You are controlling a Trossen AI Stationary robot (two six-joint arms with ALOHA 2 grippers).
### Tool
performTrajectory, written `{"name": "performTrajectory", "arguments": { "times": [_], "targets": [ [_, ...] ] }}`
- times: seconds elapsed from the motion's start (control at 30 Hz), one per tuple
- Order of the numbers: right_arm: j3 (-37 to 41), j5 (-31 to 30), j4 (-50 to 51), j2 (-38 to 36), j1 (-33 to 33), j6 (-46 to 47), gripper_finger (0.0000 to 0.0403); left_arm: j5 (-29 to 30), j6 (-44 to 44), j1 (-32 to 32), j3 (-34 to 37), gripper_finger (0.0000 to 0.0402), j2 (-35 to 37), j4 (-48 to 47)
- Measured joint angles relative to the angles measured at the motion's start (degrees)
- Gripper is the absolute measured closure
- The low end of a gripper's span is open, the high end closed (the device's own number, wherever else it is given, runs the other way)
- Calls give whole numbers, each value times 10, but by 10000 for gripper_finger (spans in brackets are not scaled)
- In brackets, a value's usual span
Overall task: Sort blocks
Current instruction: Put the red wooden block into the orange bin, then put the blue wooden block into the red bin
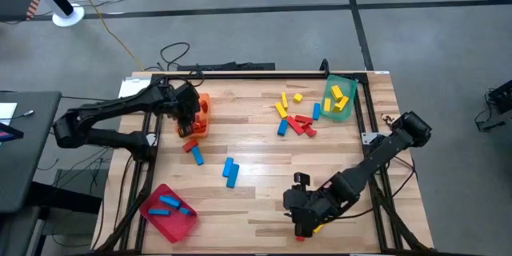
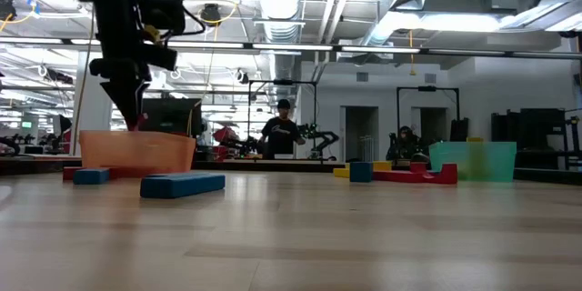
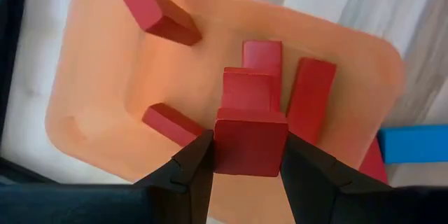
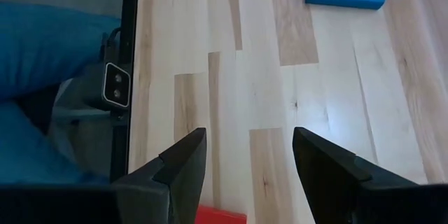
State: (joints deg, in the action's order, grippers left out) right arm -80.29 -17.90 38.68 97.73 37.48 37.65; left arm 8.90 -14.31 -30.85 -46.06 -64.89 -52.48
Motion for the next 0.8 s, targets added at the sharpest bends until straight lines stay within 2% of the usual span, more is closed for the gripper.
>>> {"name": "performTrajectory", "arguments": {
  "times": [0.33, 0.63, 0.8],
  "targets": [
    [0, -3, 0, 0, 2, 2, 175, 1, 2, -2, 14, 237, 0, 1],
    [0, -3, 3, 0, 12, 1, 175, 1, 7, -1, 8, 155, 1, -2],
    [0, -3, 21, 0, 21, -17, 175, 1, 27, 2, -17, 137, 14, -11]
  ]
}}
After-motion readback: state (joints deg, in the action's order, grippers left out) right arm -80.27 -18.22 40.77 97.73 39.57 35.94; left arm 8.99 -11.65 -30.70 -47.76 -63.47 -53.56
